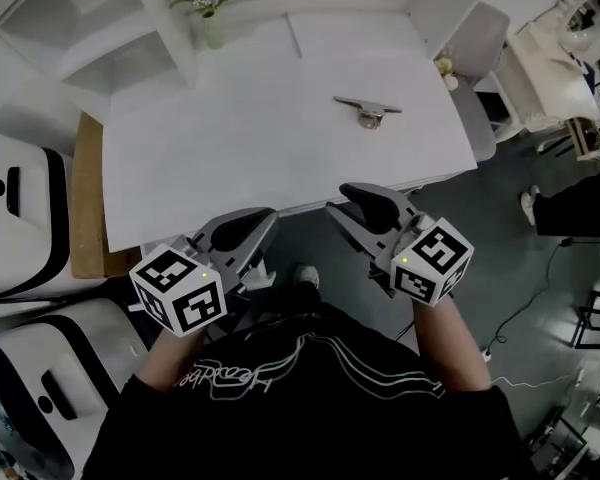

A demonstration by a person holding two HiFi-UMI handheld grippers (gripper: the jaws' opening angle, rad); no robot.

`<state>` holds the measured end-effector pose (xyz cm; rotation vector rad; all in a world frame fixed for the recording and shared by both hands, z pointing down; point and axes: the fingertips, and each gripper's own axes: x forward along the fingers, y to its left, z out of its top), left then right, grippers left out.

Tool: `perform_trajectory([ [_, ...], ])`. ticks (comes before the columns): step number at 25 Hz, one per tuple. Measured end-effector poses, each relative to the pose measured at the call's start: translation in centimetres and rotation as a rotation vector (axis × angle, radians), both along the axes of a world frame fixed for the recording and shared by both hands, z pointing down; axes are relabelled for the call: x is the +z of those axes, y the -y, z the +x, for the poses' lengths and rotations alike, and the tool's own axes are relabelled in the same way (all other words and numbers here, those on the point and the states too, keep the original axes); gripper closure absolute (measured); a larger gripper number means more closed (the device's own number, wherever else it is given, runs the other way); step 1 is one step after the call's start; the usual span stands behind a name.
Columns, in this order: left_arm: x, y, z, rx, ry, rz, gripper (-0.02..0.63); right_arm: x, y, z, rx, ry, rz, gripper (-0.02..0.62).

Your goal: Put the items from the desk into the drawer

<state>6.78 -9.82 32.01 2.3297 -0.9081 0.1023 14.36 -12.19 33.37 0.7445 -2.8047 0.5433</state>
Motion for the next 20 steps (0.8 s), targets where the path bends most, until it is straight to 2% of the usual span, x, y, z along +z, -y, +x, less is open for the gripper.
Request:
perform_trajectory([
  [1,0.3,0.7,0.6,0.007,0.002,-0.003,0.586,0.4,1.1,1.0,0.019,-0.023,0.010,0.441],
  [4,1.0,2.7,2.0,0.019,0.013,-0.015,0.586,1.3,4.5,3.8,0.068,-0.102,0.056,0.413],
  [11,3.3,7.2,4.2,0.010,0.044,-0.054,0.586,4.4,12.6,9.0,0.114,-0.312,0.181,0.387],
  [20,6.4,11.5,5.0,-0.011,0.064,-0.113,0.586,10.9,20.7,11.8,0.051,-0.720,0.373,0.385],
])
